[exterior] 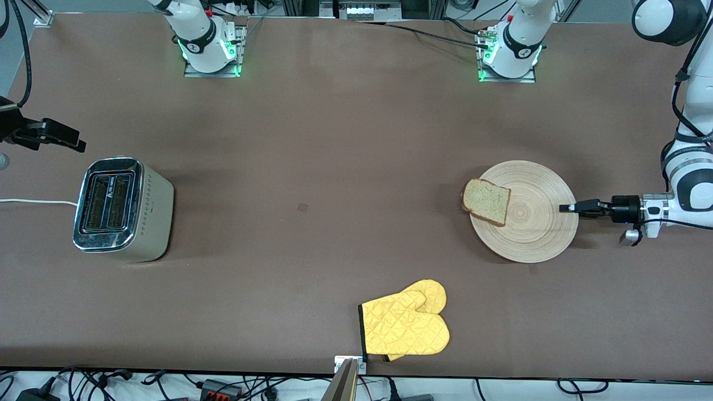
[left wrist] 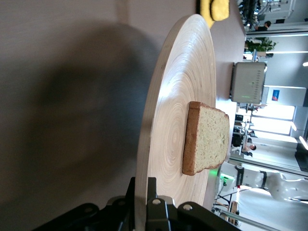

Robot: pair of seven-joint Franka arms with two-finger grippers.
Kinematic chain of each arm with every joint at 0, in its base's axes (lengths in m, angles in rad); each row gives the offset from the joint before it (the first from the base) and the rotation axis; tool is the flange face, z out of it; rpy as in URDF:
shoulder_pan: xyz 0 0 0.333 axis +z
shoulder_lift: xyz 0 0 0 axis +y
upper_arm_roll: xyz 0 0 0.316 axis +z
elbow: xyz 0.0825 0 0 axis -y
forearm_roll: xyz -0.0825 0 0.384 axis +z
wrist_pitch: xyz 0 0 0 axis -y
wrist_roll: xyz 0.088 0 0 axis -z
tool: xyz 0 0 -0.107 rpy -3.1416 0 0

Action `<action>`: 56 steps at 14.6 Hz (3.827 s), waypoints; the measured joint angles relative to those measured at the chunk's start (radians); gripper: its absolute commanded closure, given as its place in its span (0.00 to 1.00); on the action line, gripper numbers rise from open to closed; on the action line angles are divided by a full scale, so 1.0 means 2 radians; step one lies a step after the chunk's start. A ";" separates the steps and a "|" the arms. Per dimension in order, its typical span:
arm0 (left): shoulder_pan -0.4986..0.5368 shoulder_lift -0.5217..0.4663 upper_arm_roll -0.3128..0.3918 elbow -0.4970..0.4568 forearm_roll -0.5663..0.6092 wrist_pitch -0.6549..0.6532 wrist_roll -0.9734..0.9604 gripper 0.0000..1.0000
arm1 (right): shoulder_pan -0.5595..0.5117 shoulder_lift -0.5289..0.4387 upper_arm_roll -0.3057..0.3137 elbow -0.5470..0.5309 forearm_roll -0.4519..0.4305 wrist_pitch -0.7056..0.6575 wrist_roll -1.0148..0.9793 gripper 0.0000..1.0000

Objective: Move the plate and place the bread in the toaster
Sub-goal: 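Push the wooden plate with the left gripper toward the toaster, then reach the right gripper to the bread while the left gripper withdraws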

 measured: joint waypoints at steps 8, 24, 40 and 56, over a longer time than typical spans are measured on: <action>-0.088 0.000 -0.099 0.013 -0.039 0.039 -0.118 0.99 | 0.000 0.000 0.000 0.000 0.000 0.000 0.000 0.00; -0.377 0.010 -0.151 -0.051 -0.273 0.440 -0.134 0.98 | 0.001 0.006 0.003 0.000 0.004 -0.003 0.000 0.00; -0.378 0.019 -0.148 -0.049 -0.357 0.453 -0.016 0.00 | 0.057 0.078 0.007 -0.077 0.104 0.030 0.093 0.00; -0.221 -0.007 -0.149 0.063 0.221 0.148 -0.108 0.00 | 0.132 0.045 0.010 -0.350 0.199 0.406 0.081 0.00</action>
